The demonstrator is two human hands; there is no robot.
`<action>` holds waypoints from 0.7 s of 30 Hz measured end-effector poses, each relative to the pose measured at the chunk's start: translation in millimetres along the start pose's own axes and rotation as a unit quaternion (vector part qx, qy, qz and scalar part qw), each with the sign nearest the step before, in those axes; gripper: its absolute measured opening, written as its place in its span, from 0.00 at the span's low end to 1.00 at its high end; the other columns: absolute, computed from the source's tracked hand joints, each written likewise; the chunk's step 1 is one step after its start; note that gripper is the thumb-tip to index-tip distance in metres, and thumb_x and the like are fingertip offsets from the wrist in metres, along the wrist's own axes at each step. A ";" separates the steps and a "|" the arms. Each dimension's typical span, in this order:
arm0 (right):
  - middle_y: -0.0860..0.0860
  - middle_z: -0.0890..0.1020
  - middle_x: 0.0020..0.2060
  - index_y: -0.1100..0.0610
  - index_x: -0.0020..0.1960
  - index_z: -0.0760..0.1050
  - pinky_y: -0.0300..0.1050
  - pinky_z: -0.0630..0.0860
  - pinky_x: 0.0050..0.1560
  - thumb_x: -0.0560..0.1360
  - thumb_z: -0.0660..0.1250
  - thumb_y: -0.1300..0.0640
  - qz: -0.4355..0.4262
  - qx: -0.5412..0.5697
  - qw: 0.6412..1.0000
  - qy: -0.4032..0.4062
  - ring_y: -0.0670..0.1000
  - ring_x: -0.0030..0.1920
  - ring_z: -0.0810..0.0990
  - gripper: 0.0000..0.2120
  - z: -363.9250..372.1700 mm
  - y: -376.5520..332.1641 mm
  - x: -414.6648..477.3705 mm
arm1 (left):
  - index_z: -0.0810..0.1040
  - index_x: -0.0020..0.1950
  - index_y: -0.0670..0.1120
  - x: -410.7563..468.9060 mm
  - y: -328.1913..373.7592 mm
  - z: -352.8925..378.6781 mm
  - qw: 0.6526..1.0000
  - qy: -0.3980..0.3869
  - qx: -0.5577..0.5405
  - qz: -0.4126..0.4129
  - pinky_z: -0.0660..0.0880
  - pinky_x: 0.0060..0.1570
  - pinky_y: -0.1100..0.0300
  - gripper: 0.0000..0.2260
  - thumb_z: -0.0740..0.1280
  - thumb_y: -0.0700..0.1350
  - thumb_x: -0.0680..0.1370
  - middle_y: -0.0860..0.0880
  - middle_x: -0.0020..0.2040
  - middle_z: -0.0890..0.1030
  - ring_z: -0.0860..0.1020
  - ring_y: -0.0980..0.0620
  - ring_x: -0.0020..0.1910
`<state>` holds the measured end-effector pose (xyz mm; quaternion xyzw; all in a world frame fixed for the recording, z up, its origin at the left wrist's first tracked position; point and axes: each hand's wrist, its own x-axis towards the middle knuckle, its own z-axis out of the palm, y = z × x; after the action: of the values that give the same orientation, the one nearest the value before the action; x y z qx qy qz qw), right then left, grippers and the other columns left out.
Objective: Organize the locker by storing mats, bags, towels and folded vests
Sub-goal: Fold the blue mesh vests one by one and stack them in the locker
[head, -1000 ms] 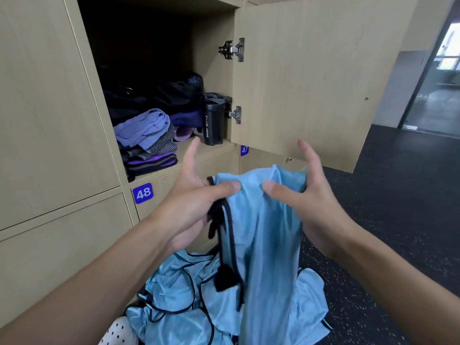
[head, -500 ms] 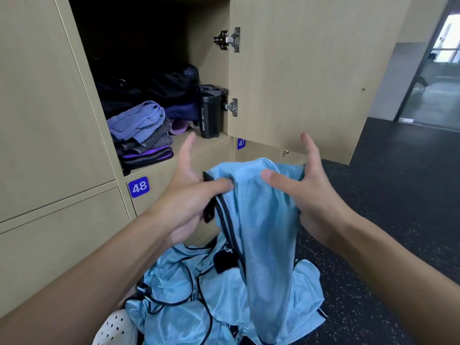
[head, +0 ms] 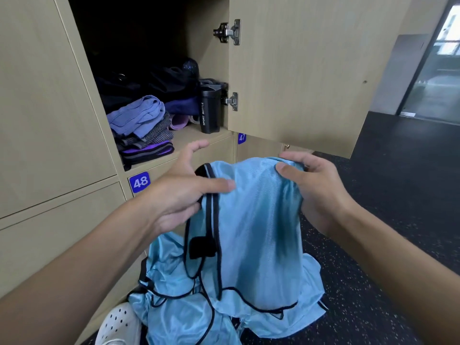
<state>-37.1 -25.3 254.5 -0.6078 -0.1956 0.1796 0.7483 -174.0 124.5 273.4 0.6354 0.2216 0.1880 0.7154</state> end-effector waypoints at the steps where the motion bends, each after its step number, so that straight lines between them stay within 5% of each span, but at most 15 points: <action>1: 0.58 0.84 0.49 0.60 0.57 0.79 0.47 0.81 0.46 0.74 0.70 0.66 0.001 0.001 1.000 0.001 0.52 0.42 0.84 0.11 -1.3 0.0 1.2 | 0.71 0.64 0.61 -0.9 -1.9 0.7 1.000 -0.014 0.020 -0.004 0.82 0.37 0.59 0.34 0.72 0.27 0.71 0.45 0.37 0.84 0.82 0.50 0.35; 6: 0.59 0.84 0.53 0.61 0.64 0.75 0.56 0.80 0.56 0.72 0.73 0.66 0.008 -0.026 0.998 -0.064 0.59 0.52 0.84 0.22 -13.1 -9.2 2.3 | 0.79 0.57 0.48 4.4 -2.1 -5.5 0.994 0.010 0.103 0.018 0.83 0.42 0.56 0.19 0.71 0.27 0.73 0.41 0.45 0.83 0.83 0.48 0.40; 11: 0.56 0.86 0.48 0.59 0.63 0.76 0.60 0.81 0.52 0.70 0.75 0.66 -0.051 -0.247 0.960 -0.118 0.59 0.48 0.85 0.22 -20.6 -11.5 -1.0 | 0.83 0.52 0.44 8.2 2.6 -20.9 0.969 -0.008 0.234 0.081 0.78 0.41 0.61 0.09 0.73 0.34 0.75 0.43 0.43 0.83 0.80 0.51 0.40; 15: 0.48 0.85 0.39 0.55 0.52 0.82 0.37 0.80 0.40 0.71 0.75 0.61 -0.100 -0.354 0.924 -0.105 0.43 0.37 0.83 0.10 -22.7 -7.0 -2.0 | 0.84 0.47 0.47 8.3 5.1 -28.2 0.915 -0.006 0.375 0.146 0.72 0.33 0.66 0.02 0.73 0.41 0.76 0.47 0.37 0.83 0.76 0.57 0.32; 17: 0.47 0.80 0.32 0.54 0.42 0.82 0.35 0.72 0.33 0.73 0.74 0.58 -0.128 -0.414 0.896 -0.101 0.41 0.30 0.76 0.02 -24.5 -5.2 -3.0 | 0.83 0.46 0.46 9.0 4.0 -29.3 0.870 -0.007 0.462 0.172 0.70 0.30 0.66 0.04 0.70 0.44 0.78 0.44 0.39 0.83 0.75 0.55 0.31; 21: 0.54 0.76 0.50 0.59 0.45 0.81 0.39 0.71 0.50 0.75 0.72 0.54 -0.154 -0.467 0.866 -0.093 0.49 0.51 0.75 0.08 -26.5 -1.0 0.1 | 0.81 0.46 0.44 10.3 -2.0 -26.7 0.814 0.029 0.553 0.175 0.72 0.41 0.57 0.09 0.68 0.49 0.80 0.45 0.45 0.80 0.77 0.49 0.42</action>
<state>-23.5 -47.7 250.7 -0.8286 -0.4166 0.0057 0.3739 -180.3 152.0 268.0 0.9462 0.1934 0.1742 0.1921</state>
